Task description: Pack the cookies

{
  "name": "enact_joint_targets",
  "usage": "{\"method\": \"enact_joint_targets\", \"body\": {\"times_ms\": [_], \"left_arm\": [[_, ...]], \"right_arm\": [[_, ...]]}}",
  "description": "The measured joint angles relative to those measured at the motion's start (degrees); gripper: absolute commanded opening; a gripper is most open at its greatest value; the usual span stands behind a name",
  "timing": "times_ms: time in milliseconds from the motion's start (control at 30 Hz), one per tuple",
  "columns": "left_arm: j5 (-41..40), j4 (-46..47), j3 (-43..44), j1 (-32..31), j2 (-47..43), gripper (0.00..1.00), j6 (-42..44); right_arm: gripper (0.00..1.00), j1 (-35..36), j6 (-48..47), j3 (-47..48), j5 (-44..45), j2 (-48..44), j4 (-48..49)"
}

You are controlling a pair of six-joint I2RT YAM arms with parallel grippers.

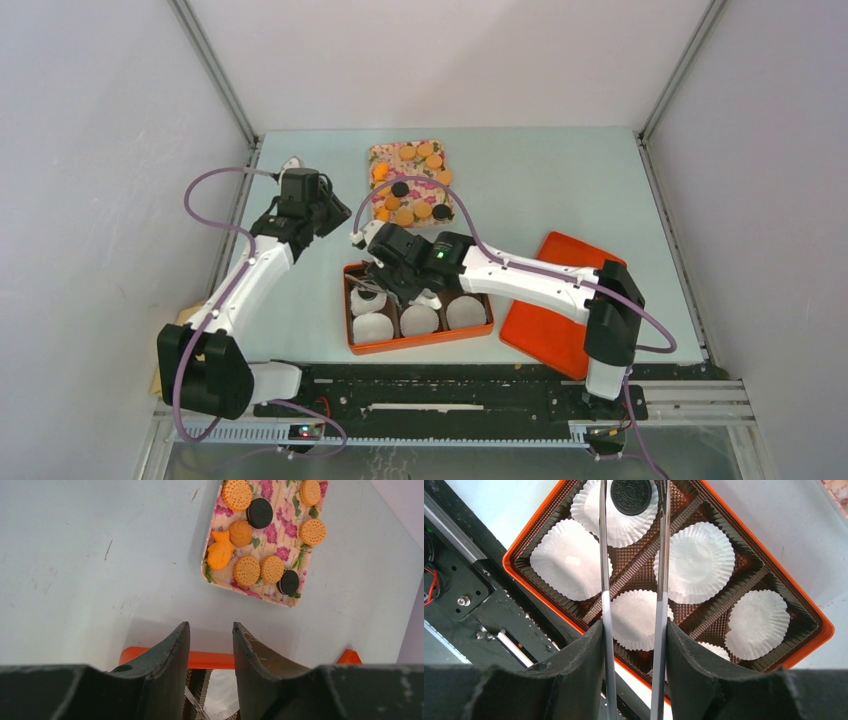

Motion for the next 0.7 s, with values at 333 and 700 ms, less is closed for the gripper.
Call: {"method": "enact_joint_targets", "body": {"times_ms": [333, 700], "left_arm": [[0.2, 0.0, 0.0, 0.0, -1.3, 0.43, 0.0], [0.0, 0.0, 0.0, 0.0, -1.7, 0.42, 0.2]], "right_arm": [[0.49, -4.9, -0.4, 2.6, 6.6, -4.2, -1.0], [0.49, -20.2, -1.5, 4.7, 12.1, -2.1, 0.2]]}}
